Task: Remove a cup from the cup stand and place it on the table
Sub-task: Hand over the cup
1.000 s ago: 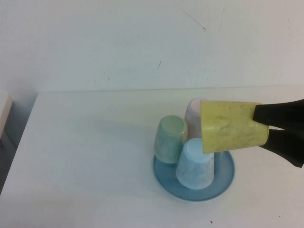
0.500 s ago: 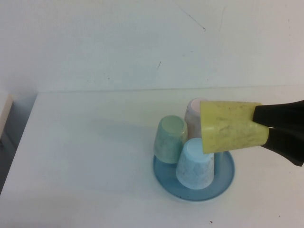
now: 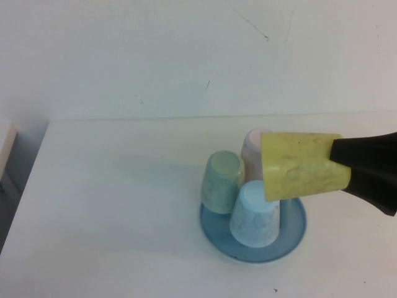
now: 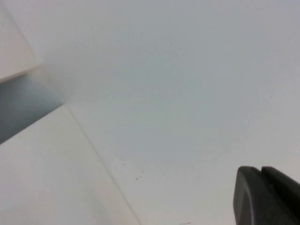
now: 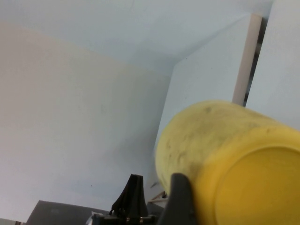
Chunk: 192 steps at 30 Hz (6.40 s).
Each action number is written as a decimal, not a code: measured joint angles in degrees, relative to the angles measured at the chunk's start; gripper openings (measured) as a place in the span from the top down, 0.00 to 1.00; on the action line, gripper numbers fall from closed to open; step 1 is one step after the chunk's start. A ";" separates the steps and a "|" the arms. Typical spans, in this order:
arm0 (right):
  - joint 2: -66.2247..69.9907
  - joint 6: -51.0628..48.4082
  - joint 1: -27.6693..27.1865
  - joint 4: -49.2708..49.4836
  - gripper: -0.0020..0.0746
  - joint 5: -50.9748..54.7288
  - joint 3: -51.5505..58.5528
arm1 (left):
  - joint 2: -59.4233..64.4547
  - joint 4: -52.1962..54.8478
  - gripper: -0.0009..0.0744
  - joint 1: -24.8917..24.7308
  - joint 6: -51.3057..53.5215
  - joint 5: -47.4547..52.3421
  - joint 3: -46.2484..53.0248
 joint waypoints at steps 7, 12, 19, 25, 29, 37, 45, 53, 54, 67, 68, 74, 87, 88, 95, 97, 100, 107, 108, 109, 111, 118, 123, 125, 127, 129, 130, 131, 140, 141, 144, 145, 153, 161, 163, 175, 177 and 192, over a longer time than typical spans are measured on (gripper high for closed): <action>0.00 -0.87 0.00 0.00 0.27 0.00 0.00 | 0.00 5.23 0.99 -0.78 1.45 2.18 -0.58; 0.00 -0.87 0.00 0.00 0.27 0.00 0.00 | 2.79 12.57 0.99 -5.90 11.37 9.32 -7.89; 0.00 -0.20 0.00 0.00 0.27 0.00 0.00 | 18.26 5.27 0.99 -20.96 34.15 15.08 -17.83; 0.00 -0.23 0.00 0.00 0.26 0.00 0.00 | 33.19 0.64 0.97 -34.34 50.25 12.00 -22.62; 0.00 -0.91 0.00 0.00 0.27 0.00 0.00 | 41.30 0.04 0.88 -41.49 55.53 9.22 -26.53; 0.00 -1.68 0.00 0.00 0.27 0.00 0.00 | 52.24 -8.04 0.54 -47.81 54.70 5.46 -34.28; 0.00 -2.82 0.00 0.00 0.27 0.00 0.00 | 58.52 -14.97 0.43 -47.81 58.43 12.76 -44.08; 0.00 -3.88 0.00 0.00 0.27 0.00 0.00 | 62.23 -19.61 0.45 -47.81 83.34 25.13 -46.90; 0.00 -3.91 0.00 0.00 0.27 0.00 0.00 | 62.29 -19.75 0.47 -47.81 85.20 26.93 -46.90; 0.00 -4.01 0.00 0.00 0.27 0.00 0.00 | 62.09 -19.55 0.68 -32.83 89.52 68.55 -48.62; 0.00 -4.01 0.00 0.00 0.27 0.00 0.00 | 61.84 -20.36 0.70 -30.46 89.89 69.48 -48.62; 0.00 -4.03 0.00 0.00 0.27 0.00 0.00 | 62.48 -39.74 0.88 -16.99 95.52 70.36 -47.38; 0.00 -3.22 0.00 0.00 0.27 0.00 0.00 | 73.72 -52.77 0.58 -14.18 108.04 68.23 -41.67; 0.00 -3.07 0.00 0.00 0.27 0.00 0.00 | 73.83 -52.77 0.50 -15.32 110.83 68.23 -41.67; 0.00 -2.59 0.00 0.00 0.27 0.00 0.00 | 73.83 -52.77 0.30 -24.13 119.84 65.04 -41.67; 0.00 -2.59 0.00 0.00 0.27 0.00 0.00 | 73.83 -52.77 0.32 -26.14 122.47 63.42 -41.67; 0.00 -2.59 0.00 0.00 0.27 0.00 0.00 | 73.83 -52.80 0.33 -28.29 125.85 62.57 -41.67; 0.00 -2.59 0.00 0.00 0.27 0.00 0.00 | 73.86 -52.93 0.34 -29.06 127.36 57.90 -41.67; 0.00 -2.59 0.00 0.00 0.27 0.00 0.00 | 73.96 -53.02 0.34 -29.06 127.36 57.36 -41.98; 0.00 -2.59 0.00 0.00 0.27 0.00 0.00 | 73.96 -53.02 0.34 -29.06 127.36 57.09 -42.37; 0.00 -2.59 0.00 0.00 0.27 0.00 0.00 | 73.96 -53.02 0.34 -29.06 127.25 56.88 -43.94; 0.00 -2.59 0.00 0.00 0.27 0.00 0.00 | 76.85 -53.37 0.34 -29.06 121.32 57.15 -49.97; 0.00 -2.59 0.00 0.00 0.27 0.00 0.00 | 82.84 -53.37 0.34 -29.06 116.96 59.78 -52.93; 0.00 -2.59 0.00 0.00 0.27 0.00 0.00 | 85.05 -53.37 0.34 -29.06 116.51 62.16 -54.05; 0.00 -2.59 0.00 0.00 0.27 0.00 0.00 | 86.48 -53.37 0.34 -29.06 115.88 63.45 -55.42; 0.00 -2.59 0.00 0.00 0.27 0.00 0.00 | 87.59 -53.37 0.34 -29.06 115.01 64.08 -56.94; 0.00 -2.59 0.00 0.00 0.27 0.00 0.00 | 87.95 -53.37 0.34 -29.06 114.77 64.11 -57.57; 0.00 -2.59 0.00 0.00 0.27 0.00 0.00 | 88.23 -53.37 0.34 -29.06 114.64 64.22 -58.36; 0.00 -2.59 0.00 0.89 0.27 0.24 0.00 | 89.19 -53.18 0.35 -32.22 113.99 62.77 -62.97; 0.00 -2.59 0.00 0.87 0.27 0.38 0.00 | 89.19 -53.18 0.36 -33.04 113.99 61.91 -63.22; 0.00 -2.59 0.00 1.01 0.27 0.61 0.00 | 89.19 -53.05 0.44 -34.98 113.99 58.94 -63.44; 0.00 -2.59 0.00 1.05 0.27 0.71 0.00 | 89.19 -53.05 0.47 -35.52 113.99 58.18 -63.44; 0.00 -4.05 0.00 2.42 0.27 1.28 0.00 | 89.19 -53.66 0.84 -36.33 115.04 58.55 -63.44; 0.00 -4.06 0.00 1.76 0.65 0.48 0.00 | 89.28 -52.64 0.96 -36.37 115.45 57.01 -63.72; 0.00 -4.18 0.00 1.76 0.67 0.36 0.00 | 89.28 -52.59 0.96 -36.37 115.45 56.79 -63.72; 0.00 -7.70 0.00 1.76 0.61 0.29 0.00 | 89.28 -52.45 0.96 -36.37 115.68 56.79 -63.72; 0.00 -8.32 0.00 1.76 0.50 0.29 0.00 | 89.28 -52.58 0.96 -36.37 115.68 57.26 -63.72; 0.00 -8.56 0.00 1.28 0.11 0.29 0.00 | 82.98 -42.81 0.96 -36.46 109.29 52.12 -63.84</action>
